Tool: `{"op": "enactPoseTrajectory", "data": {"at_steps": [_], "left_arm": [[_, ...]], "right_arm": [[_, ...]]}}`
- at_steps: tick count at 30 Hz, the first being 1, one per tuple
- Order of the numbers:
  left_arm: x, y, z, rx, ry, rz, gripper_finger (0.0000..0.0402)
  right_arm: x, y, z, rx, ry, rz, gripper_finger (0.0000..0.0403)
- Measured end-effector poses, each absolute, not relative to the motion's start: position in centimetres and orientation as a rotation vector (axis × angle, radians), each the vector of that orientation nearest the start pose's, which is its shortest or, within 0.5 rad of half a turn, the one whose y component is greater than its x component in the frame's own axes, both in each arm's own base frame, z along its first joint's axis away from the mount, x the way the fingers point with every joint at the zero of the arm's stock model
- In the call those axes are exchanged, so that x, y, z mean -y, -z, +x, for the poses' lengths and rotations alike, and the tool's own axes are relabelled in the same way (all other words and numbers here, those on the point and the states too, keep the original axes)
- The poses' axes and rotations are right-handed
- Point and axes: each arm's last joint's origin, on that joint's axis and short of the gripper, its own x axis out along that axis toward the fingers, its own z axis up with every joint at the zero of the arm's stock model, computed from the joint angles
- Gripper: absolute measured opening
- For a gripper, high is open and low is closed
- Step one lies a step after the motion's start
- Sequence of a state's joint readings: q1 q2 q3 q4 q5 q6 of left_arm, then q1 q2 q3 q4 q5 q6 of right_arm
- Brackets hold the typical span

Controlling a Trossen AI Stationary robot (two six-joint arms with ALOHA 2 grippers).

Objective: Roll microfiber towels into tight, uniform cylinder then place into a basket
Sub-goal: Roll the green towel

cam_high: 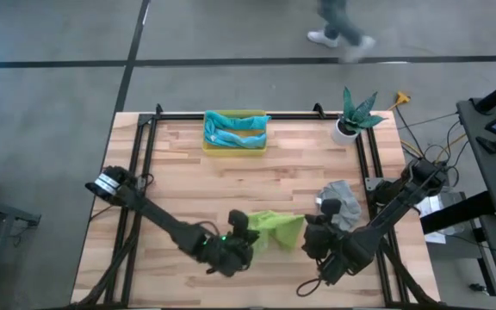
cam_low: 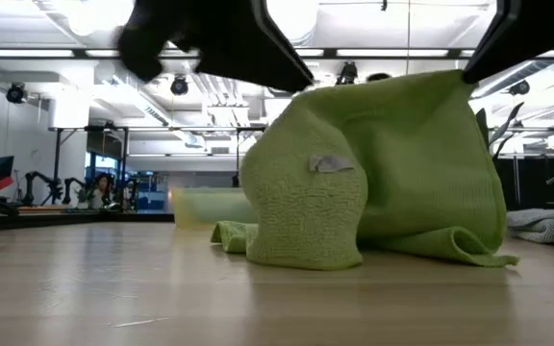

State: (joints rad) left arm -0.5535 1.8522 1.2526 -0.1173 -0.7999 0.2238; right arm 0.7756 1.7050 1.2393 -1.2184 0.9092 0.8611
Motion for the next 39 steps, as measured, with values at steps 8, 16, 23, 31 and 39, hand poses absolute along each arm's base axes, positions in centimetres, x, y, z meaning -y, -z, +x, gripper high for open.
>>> {"op": "enactPoseTrajectory", "data": {"at_steps": [8, 16, 23, 31, 39], "left_arm": [[21.8, -20.8, 32.9, -0.564, -0.192, 0.830, 0.0075], [23.9, -15.9, 33.5, -0.668, 0.116, 1.357, 0.0123], [24.1, -17.5, 36.5, -0.703, 0.096, 1.348, 0.0152], [23.3, -19.0, 36.8, -0.848, 0.278, 1.244, 0.0177], [22.9, -19.2, 37.7, -0.795, 0.298, 1.267, 0.0181]], "right_arm": [[-18.6, -22.4, 22.7, -0.918, 0.523, -0.485, 0.0009], [-18.2, -22.3, 23.3, -0.913, 0.533, -0.463, 0.0009], [-18.3, -22.3, 23.4, -0.911, 0.522, -0.469, 0.0009], [-18.4, -22.3, 23.5, -0.909, 0.514, -0.470, 0.0009], [-18.4, -22.3, 23.6, -0.906, 0.506, -0.473, 0.0009]]}}
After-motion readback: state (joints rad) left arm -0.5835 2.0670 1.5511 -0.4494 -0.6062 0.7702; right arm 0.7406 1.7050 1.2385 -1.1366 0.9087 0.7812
